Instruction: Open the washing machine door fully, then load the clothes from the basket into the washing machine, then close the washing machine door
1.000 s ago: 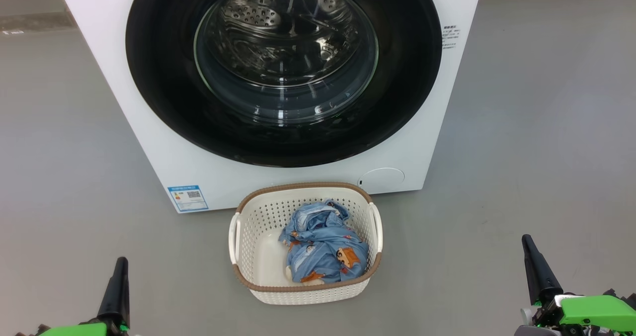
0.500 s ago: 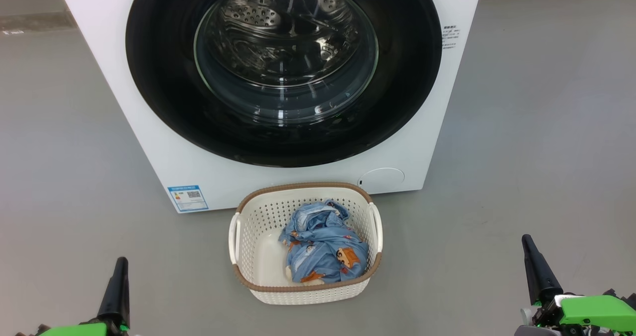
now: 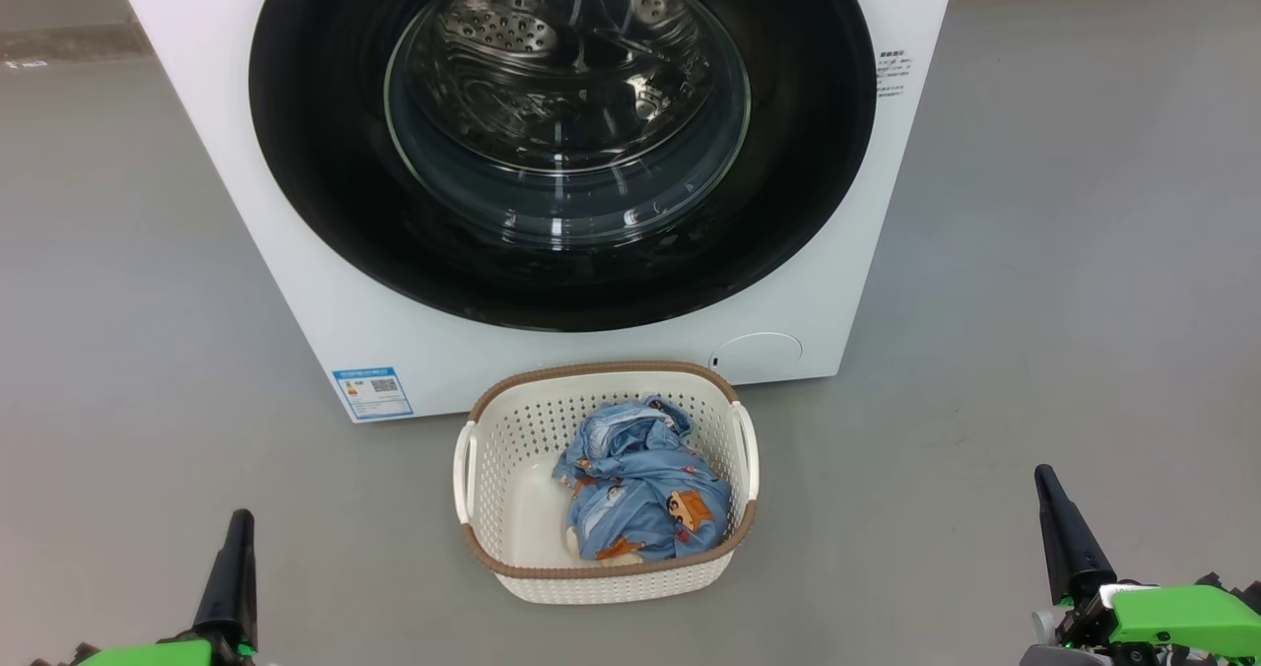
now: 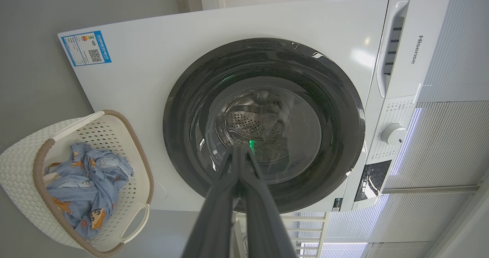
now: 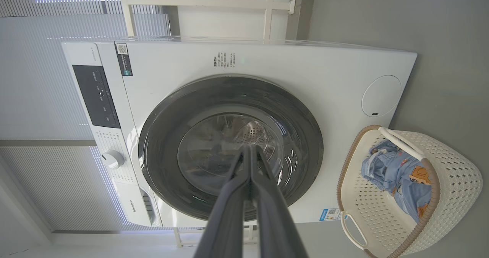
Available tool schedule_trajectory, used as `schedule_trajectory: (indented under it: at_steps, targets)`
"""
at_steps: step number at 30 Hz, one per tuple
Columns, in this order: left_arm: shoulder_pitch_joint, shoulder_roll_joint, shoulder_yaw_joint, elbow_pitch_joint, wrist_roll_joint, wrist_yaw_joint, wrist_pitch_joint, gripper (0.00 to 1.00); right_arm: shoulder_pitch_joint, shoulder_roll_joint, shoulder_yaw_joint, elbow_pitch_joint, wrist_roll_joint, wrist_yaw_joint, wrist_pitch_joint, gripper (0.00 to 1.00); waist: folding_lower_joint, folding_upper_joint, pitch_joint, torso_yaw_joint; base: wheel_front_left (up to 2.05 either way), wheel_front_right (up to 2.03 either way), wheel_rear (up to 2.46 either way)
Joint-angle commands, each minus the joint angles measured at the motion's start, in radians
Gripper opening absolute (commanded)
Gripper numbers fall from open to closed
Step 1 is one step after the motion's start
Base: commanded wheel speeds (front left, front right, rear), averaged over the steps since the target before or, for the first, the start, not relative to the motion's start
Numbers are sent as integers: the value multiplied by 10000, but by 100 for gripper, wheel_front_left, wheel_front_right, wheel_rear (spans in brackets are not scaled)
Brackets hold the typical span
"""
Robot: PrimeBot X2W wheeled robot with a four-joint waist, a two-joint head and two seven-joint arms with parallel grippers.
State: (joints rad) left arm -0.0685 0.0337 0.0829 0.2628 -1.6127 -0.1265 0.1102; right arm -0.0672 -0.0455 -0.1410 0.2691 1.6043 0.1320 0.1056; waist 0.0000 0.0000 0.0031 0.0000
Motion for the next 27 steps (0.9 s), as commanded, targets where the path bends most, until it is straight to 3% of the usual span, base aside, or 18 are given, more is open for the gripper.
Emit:
schedule_trajectory:
  at_steps: [1, 27]
  targets:
    - [-394, 166, 306, -179, 39, -42, 29, 0, -407, -47, 276, -244, 47, -13, 73, 0, 0, 0, 0, 0, 0, 0, 0]
    - [-394, 166, 306, -179, 39, -42, 28, 0, -407, -47, 276, -244, 47, -13, 73, 0, 0, 0, 0, 0, 0, 0, 0]
